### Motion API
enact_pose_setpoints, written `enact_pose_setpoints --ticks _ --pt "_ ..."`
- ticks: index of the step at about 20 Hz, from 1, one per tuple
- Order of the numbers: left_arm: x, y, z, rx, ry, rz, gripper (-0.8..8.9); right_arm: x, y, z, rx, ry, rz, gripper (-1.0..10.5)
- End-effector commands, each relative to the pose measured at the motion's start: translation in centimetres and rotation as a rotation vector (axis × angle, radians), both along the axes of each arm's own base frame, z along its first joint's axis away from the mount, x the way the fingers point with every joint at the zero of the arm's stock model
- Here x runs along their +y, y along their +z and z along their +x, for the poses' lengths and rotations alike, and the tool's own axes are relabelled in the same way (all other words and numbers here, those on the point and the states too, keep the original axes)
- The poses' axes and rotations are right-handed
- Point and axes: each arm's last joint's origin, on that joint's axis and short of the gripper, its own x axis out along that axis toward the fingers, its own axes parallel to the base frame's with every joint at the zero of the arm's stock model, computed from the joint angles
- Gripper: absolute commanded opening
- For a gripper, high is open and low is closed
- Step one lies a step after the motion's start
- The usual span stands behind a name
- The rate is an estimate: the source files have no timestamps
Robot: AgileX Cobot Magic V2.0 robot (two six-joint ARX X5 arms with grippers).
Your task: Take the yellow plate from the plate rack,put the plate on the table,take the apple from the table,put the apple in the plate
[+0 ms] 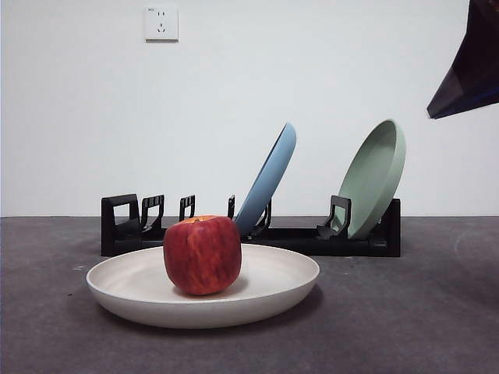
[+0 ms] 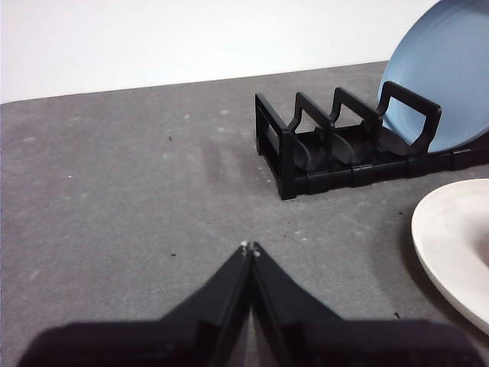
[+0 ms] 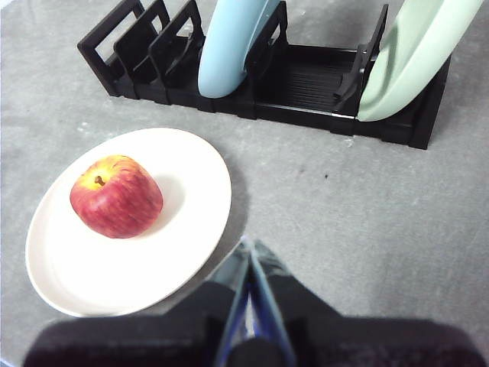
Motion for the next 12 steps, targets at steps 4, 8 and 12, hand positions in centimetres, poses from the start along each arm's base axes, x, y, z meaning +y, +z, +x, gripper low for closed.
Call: enact_pose_setpoints --ticks 4,8,12 --pt "0.03 -0.42 0.07 0.012 0.011 -0.042 -0.04 -0.01 -0.22 0.0 0.005 -0.008 0.004 0.0" --pt "0.03 -0.42 0.07 0.012 0.012 -0.041 -0.04 -0.01 -0.22 0.0 0.005 -0.008 0.004 0.0" --pt "0.03 -0.42 0.07 0.012 0.011 -0.041 -0.04 -0.01 -0.22 -0.01 0.005 -0.007 0.004 0.0"
